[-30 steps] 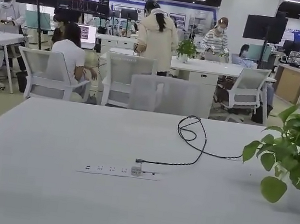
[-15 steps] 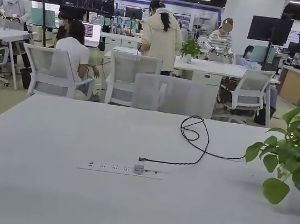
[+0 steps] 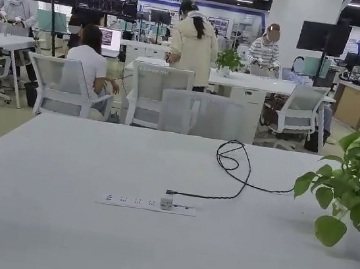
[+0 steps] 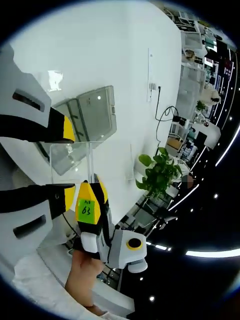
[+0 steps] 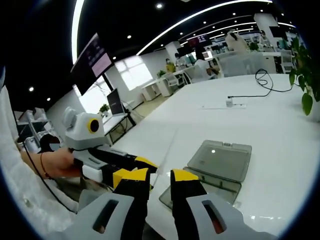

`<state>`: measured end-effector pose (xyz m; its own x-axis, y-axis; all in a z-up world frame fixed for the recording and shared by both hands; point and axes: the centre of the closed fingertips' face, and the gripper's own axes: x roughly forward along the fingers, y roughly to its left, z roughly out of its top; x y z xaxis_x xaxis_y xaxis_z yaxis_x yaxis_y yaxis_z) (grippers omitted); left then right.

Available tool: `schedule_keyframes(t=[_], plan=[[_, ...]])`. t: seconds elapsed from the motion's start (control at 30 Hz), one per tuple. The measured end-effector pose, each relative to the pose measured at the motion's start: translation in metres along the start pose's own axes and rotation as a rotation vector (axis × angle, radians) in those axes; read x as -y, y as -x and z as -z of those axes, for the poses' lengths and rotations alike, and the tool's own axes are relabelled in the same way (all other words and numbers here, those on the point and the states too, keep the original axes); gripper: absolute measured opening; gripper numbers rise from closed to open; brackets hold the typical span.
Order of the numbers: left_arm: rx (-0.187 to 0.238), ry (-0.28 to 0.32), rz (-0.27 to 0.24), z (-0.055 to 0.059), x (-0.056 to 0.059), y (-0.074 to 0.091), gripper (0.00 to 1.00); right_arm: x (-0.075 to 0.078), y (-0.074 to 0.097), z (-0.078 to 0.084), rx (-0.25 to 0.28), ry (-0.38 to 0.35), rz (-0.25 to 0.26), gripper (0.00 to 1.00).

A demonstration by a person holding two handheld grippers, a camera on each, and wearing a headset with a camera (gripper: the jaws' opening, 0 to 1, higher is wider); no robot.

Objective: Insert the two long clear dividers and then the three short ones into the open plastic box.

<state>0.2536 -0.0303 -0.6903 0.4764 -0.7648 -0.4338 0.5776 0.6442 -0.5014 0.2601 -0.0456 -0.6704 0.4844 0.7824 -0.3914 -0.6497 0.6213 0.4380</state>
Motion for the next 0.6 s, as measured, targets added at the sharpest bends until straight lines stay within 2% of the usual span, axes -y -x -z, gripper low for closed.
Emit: schedule_keyframes(t=[0.1,0.33,0.47,0.53,0.57,0.6], plan=[[-0.014,-0.032,-0.001,0.0015,0.0013,-0.0009,0.30,0.0011,-0.0009,-0.0005,0.004,-0.019,0.011,0.15],[-0.018,-0.048,0.001,0.0011,0.0020,-0.0018,0.30,0.0032,-0.0026,0.0016,-0.001,-0.077,0.026,0.08],[-0.003,-0.043,0.004,-0.0008,0.0024,-0.0041,0.31,0.0036,-0.0033,-0.0008,0.015,-0.096,0.046,0.07],[-0.021,-0.059,0.008,0.0033,0.0019,-0.0046,0.25,0.0057,-0.0031,-0.0016,0.017,-0.100,0.061,0.07],[-0.013,-0.065,0.012,0.0028,0.0023,-0.0048,0.26,0.0055,-0.0031,-0.0018,0.015,-0.106,0.055,0.07],[-0.008,-0.047,0.016,0.0026,0.0031,-0.0049,0.27,0.0057,-0.0030,-0.0019,0.015,-0.111,0.056,0.07]])
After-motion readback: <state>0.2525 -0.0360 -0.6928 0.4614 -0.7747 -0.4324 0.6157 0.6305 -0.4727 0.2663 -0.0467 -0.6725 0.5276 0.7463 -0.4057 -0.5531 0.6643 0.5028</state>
